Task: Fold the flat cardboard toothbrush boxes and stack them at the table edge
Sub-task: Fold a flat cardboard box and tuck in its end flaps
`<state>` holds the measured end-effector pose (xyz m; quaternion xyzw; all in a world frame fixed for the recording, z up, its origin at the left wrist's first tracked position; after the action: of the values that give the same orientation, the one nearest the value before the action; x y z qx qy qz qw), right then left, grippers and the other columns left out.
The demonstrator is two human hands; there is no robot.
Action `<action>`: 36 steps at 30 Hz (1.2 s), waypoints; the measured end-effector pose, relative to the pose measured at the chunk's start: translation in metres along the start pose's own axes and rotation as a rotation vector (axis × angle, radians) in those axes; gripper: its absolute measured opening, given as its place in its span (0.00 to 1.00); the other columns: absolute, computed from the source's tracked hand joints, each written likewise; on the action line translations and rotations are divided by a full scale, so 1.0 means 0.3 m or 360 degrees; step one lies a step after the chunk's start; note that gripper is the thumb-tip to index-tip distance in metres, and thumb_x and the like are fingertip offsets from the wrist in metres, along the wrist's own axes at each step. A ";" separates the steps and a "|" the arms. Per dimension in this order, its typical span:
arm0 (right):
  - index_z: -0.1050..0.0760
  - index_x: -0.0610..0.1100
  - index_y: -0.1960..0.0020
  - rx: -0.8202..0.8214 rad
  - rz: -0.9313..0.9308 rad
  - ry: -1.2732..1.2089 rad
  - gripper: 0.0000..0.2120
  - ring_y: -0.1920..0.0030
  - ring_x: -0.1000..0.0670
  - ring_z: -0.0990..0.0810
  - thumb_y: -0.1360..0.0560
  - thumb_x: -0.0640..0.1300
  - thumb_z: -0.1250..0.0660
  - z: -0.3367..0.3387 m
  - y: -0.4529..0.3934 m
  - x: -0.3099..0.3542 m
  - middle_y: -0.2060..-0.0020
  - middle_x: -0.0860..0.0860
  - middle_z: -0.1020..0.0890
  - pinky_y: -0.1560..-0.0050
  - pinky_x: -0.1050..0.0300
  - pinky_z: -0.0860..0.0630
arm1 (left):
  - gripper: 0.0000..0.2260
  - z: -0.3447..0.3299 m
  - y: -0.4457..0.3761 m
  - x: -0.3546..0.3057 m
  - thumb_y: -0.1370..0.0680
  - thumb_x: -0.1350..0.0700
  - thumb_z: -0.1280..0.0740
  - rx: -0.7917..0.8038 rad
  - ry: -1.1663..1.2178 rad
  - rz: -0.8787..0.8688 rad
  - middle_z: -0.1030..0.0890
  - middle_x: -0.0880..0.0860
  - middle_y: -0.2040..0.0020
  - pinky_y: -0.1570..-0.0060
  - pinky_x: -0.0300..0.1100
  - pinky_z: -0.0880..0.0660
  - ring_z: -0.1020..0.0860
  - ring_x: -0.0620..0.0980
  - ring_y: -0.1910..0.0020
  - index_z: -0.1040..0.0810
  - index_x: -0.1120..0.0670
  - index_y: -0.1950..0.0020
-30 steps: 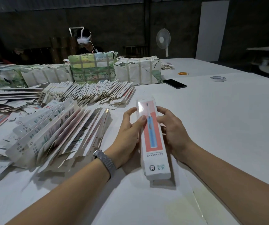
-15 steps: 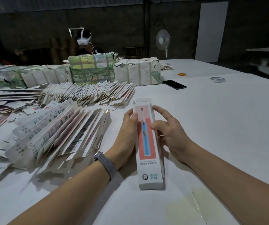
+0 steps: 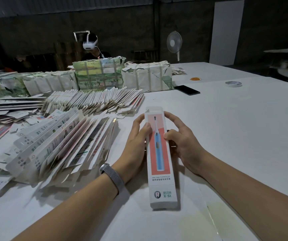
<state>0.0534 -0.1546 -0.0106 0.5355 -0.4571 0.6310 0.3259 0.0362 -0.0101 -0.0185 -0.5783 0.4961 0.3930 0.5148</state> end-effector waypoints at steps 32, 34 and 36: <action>0.26 0.50 0.47 -0.0415 0.0091 -0.0305 0.10 0.61 0.49 0.16 0.20 0.36 0.38 0.026 0.001 0.013 0.60 0.51 0.16 0.59 0.56 0.18 | 0.15 0.000 0.014 -0.001 0.21 0.44 0.35 0.0244 -0.0133 0.0026 0.14 0.55 0.55 0.60 0.43 0.18 0.14 0.54 0.60 0.33 0.31 0.37; 0.25 0.51 0.46 -0.0401 0.0096 -0.0318 0.12 0.60 0.48 0.16 0.20 0.35 0.38 0.025 0.000 0.015 0.60 0.51 0.16 0.58 0.55 0.18 | 0.18 0.004 0.010 0.005 0.22 0.44 0.35 0.0238 -0.0134 0.0049 0.14 0.55 0.55 0.60 0.43 0.19 0.15 0.53 0.60 0.35 0.33 0.34; 0.23 0.52 0.47 -0.0407 0.0093 -0.0331 0.14 0.59 0.46 0.15 0.21 0.33 0.38 0.025 0.002 0.016 0.58 0.49 0.16 0.57 0.53 0.17 | 0.13 0.004 0.009 0.005 0.22 0.44 0.35 0.0256 -0.0156 0.0036 0.13 0.54 0.54 0.60 0.41 0.19 0.14 0.52 0.59 0.30 0.32 0.38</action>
<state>0.0548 -0.1623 -0.0059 0.5386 -0.5804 0.5180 0.3237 0.0340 -0.0091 -0.0208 -0.5096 0.5067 0.3855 0.5787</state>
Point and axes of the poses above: each hand's wrist, its own y-axis away from the middle knuckle, its own z-axis out of the back of the hand, x = y × z, the point moved 2 cm from there along -y, towards the middle knuckle
